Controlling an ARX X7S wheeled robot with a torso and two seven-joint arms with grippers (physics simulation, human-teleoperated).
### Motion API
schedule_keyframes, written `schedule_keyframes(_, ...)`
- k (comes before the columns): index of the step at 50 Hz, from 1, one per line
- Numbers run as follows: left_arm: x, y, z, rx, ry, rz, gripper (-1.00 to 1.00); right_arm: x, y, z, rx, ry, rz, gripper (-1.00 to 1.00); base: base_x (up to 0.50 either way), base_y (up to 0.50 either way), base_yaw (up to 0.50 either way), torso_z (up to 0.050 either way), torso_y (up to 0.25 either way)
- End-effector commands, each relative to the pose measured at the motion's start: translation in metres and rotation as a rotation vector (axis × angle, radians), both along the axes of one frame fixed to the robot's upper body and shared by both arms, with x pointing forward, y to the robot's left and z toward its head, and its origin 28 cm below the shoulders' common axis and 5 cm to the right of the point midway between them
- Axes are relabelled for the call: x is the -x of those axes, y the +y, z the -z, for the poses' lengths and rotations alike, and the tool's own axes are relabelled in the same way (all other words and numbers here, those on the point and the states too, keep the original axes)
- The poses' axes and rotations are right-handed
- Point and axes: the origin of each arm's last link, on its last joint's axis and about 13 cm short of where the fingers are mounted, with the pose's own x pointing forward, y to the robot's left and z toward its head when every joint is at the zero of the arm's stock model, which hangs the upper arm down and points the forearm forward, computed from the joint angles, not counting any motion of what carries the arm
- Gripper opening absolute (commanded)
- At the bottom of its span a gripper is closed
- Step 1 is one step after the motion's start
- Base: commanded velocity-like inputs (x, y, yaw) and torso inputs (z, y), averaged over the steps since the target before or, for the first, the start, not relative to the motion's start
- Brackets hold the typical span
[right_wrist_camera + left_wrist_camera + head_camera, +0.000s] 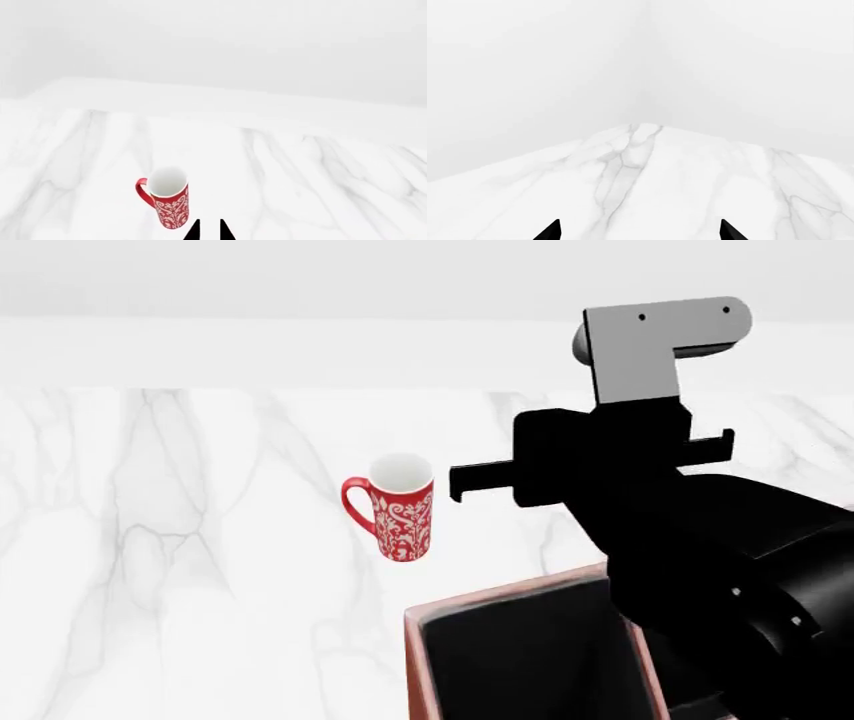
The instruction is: Pick up the book and place it in the right compartment of the caddy.
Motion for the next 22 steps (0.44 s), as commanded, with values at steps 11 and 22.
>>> schedule_keyframes(11,0.0,-0.0006,-0.0016,-0.003,-0.004,-0.001,1.0,0.0011,0.0178,-0.001,-0.002,-0.031,-0.075,-1.0,0.0,0.0,0.0,0.0,0.0)
schedule_keyframes(22,-0.0021,0.0019,0.0006,0.042,0.043,-0.073,1.0,0.0014,0.0197,-0.001,-0.012,-0.032,-0.085,-1.0,0.0,0.0,0.0,0.0,0.0)
